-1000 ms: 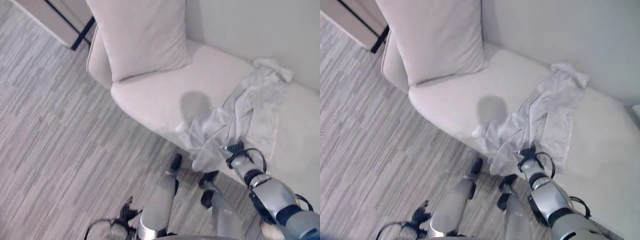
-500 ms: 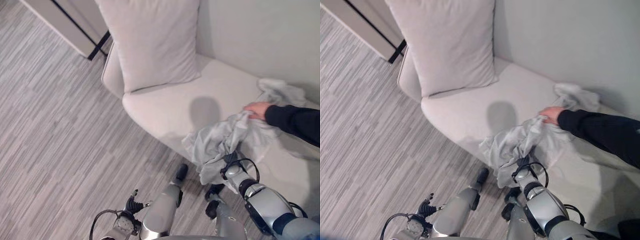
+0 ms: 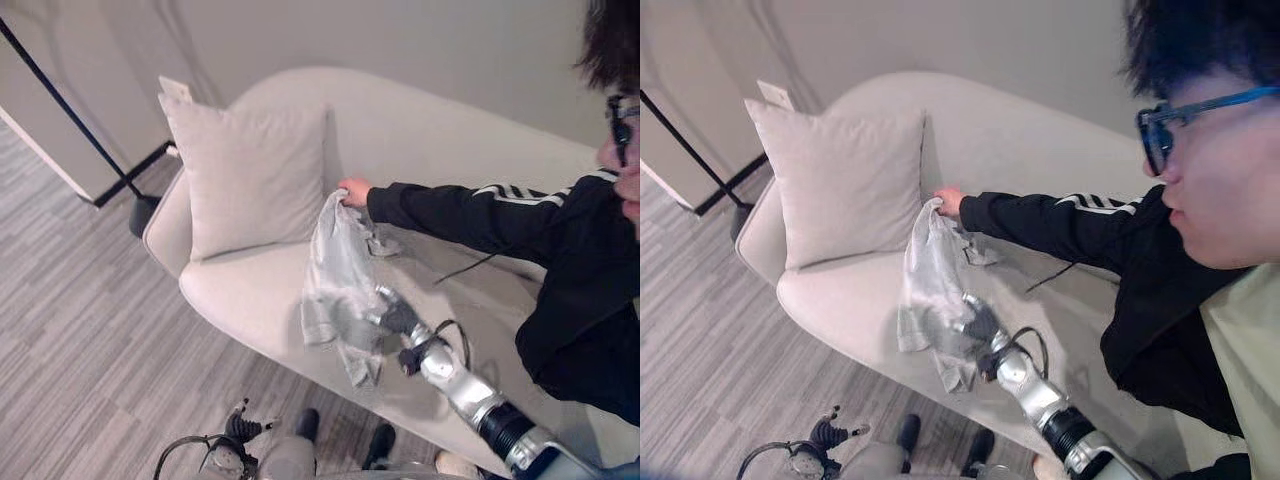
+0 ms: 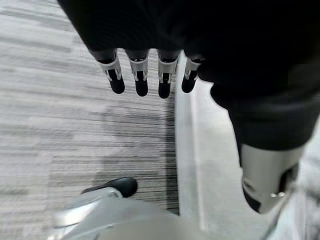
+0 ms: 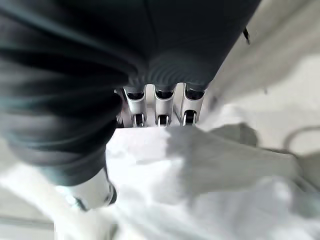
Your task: Hang the clothes on the sofa on the clothes rack.
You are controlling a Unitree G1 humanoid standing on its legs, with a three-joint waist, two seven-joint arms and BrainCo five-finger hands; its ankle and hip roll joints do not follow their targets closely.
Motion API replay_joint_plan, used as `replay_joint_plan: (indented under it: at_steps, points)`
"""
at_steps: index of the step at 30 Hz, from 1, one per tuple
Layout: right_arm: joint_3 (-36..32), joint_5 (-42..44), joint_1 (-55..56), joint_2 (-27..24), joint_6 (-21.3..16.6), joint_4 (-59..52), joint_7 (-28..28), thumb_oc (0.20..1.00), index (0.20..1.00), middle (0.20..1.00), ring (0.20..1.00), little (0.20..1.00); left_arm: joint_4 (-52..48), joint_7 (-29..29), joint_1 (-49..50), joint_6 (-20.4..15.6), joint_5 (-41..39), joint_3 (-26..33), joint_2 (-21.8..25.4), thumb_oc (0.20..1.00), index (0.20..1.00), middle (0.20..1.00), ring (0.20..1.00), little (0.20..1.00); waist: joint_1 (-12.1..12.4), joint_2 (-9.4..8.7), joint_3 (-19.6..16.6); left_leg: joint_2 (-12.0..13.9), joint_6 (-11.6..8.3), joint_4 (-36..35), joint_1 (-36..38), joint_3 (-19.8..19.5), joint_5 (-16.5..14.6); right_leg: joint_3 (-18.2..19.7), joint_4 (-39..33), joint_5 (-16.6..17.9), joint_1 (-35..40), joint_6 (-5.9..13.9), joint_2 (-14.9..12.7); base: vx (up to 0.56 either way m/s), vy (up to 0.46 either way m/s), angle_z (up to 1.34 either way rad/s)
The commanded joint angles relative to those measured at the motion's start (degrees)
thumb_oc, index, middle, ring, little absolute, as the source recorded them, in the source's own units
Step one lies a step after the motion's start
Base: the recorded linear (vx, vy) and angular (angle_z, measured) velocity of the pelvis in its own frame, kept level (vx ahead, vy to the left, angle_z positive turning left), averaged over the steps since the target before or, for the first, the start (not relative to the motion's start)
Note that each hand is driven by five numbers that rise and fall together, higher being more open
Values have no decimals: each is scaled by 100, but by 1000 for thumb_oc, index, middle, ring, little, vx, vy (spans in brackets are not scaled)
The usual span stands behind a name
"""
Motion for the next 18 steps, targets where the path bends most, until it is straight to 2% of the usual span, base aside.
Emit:
replay_joint_plan:
  at_steps: [1,8,13,18]
  points:
    - [-34,-230,-41,2,-112,-196,82,1000,1000,1000,1000,1000,292,-62,-49,-10,220,-149,-240,1000,1000,1000,1000,1000,48,90,-93,-135,-41,-435,-295,196,440,-39,500,-795,458,184,-74,69,-23,-1]
    - [80,-470,148,82,-33,-123,195,1000,1000,1000,1000,1000,704,-109,230,122,181,225,-316,1000,1000,1000,1000,1000,73,14,-404,-107,-49,-543,69,225,413,-4,406,-825,791,173,-2,26,-37,-2]
    - [113,-457,214,164,25,51,158,1000,1000,1000,1000,1000,890,-90,357,171,-97,566,-296,1000,1000,1000,1000,1000,123,-57,-420,-40,-86,-566,142,176,468,55,366,-858,881,117,92,-30,-74,0]
    - [160,-488,252,177,24,203,114,1000,1000,1000,1000,1000,819,-47,362,125,-52,470,-294,1000,1000,1000,1000,1000,169,-51,-340,34,-205,-606,-33,94,644,31,158,-782,872,89,190,-72,-69,2]
